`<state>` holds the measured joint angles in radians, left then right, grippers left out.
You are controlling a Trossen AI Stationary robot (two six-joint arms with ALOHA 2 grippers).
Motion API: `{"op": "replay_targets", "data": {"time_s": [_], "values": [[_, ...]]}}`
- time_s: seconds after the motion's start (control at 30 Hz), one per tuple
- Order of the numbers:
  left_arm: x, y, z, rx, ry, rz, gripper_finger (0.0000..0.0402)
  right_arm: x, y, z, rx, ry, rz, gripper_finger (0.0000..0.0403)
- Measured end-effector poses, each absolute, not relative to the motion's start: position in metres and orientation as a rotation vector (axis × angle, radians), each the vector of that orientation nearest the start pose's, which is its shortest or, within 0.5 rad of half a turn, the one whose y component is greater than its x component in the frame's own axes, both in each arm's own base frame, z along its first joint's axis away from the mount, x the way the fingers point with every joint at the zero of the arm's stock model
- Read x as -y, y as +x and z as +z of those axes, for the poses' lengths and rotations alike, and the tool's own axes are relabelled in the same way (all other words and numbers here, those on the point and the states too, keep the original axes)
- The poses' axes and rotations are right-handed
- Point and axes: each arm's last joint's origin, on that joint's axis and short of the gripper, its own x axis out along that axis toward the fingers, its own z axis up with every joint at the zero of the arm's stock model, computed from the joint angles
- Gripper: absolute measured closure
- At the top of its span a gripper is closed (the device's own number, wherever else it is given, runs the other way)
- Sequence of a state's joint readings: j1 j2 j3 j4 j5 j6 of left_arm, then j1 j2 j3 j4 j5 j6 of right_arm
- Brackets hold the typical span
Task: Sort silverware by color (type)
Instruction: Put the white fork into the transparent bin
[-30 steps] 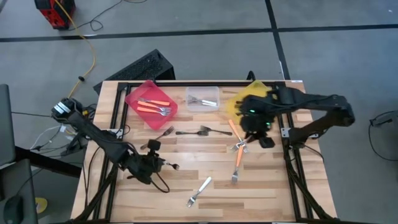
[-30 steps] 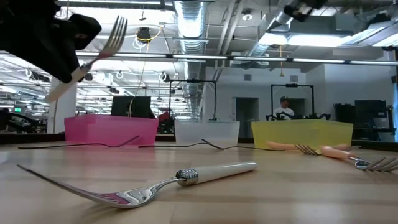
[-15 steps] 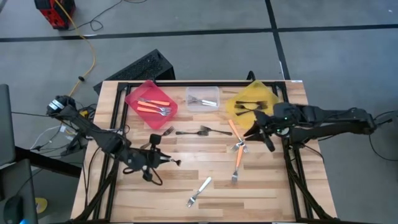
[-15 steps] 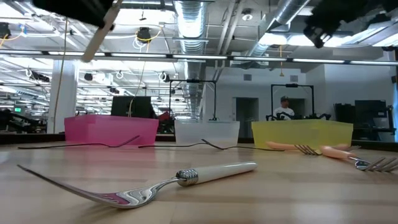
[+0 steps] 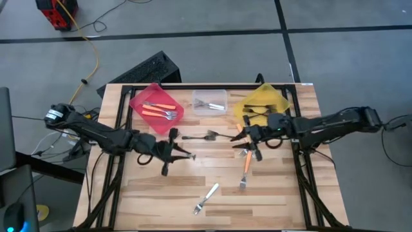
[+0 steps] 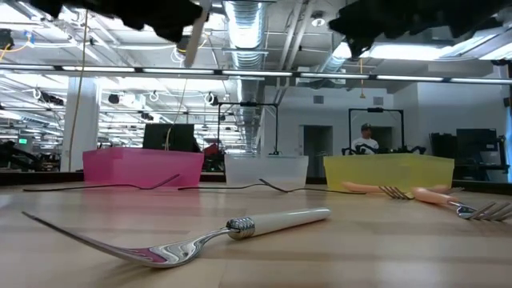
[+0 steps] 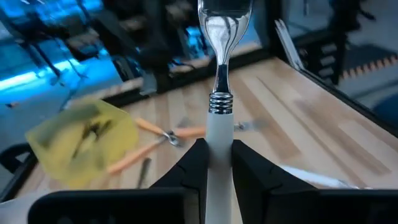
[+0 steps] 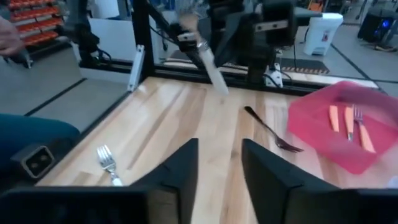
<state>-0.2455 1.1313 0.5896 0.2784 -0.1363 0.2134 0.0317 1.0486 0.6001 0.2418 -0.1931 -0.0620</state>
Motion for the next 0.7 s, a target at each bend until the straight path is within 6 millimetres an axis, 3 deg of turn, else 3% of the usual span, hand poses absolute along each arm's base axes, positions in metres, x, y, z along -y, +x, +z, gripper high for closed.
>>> {"op": "replay_targets", "data": {"time_s": [0.17,0.3,0.47,0.7], "values": [[0.04,0.234,0.239,-0.085,0.244,-0.112,0.0366,-0.011,0.254,0.244,-0.181,-0.056,0.127,0.0167],[0.033,0.234,0.235,-0.084,0.267,-0.067,0.0366,-0.01,0.273,0.238,-0.065,-0.061,0.083,0.0119],[0.029,0.237,0.233,-0.08,0.272,-0.038,0.0363,-0.011,0.288,0.235,0.089,-0.062,0.079,0.0107],[0.03,0.251,0.223,-0.04,0.301,-0.016,0.0363,-0.019,0.317,0.236,0.093,-0.058,0.107,0.0106]]}}
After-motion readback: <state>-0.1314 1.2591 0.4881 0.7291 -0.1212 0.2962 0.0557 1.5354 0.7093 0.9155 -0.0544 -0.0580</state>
